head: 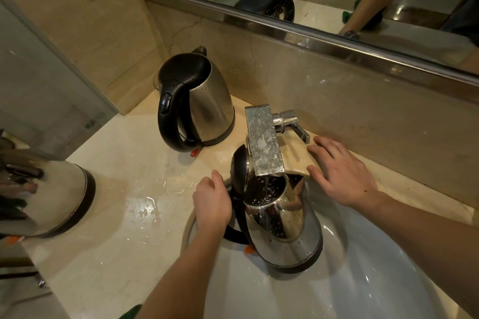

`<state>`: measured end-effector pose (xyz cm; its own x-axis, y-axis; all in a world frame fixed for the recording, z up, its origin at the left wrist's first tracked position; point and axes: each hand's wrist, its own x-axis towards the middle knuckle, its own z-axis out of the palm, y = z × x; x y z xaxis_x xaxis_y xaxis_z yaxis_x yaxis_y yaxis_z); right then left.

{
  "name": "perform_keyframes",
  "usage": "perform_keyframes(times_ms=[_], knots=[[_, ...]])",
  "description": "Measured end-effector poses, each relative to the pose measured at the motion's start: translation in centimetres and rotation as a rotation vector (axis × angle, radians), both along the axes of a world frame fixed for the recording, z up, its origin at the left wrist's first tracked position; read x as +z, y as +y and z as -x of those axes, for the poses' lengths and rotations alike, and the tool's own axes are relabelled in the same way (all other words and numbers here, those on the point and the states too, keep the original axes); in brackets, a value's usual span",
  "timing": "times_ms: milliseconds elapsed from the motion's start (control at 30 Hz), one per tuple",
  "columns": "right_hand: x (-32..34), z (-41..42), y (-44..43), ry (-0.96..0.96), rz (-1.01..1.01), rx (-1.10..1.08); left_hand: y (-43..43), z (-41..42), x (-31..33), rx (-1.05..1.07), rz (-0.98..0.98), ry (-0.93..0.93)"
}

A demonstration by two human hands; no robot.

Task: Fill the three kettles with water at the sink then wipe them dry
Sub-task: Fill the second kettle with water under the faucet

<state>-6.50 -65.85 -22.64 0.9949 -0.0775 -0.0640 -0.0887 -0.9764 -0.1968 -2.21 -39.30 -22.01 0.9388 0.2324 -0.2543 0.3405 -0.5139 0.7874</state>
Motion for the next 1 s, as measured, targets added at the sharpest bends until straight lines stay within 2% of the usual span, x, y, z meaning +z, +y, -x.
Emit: perform_keyframes(times_ms=[1000], knots=[[-0.34, 0.13, -0.16, -0.031, -0.011, 0.014, -0.13, 0.05, 0.18, -0.004, -0.003, 0.006]])
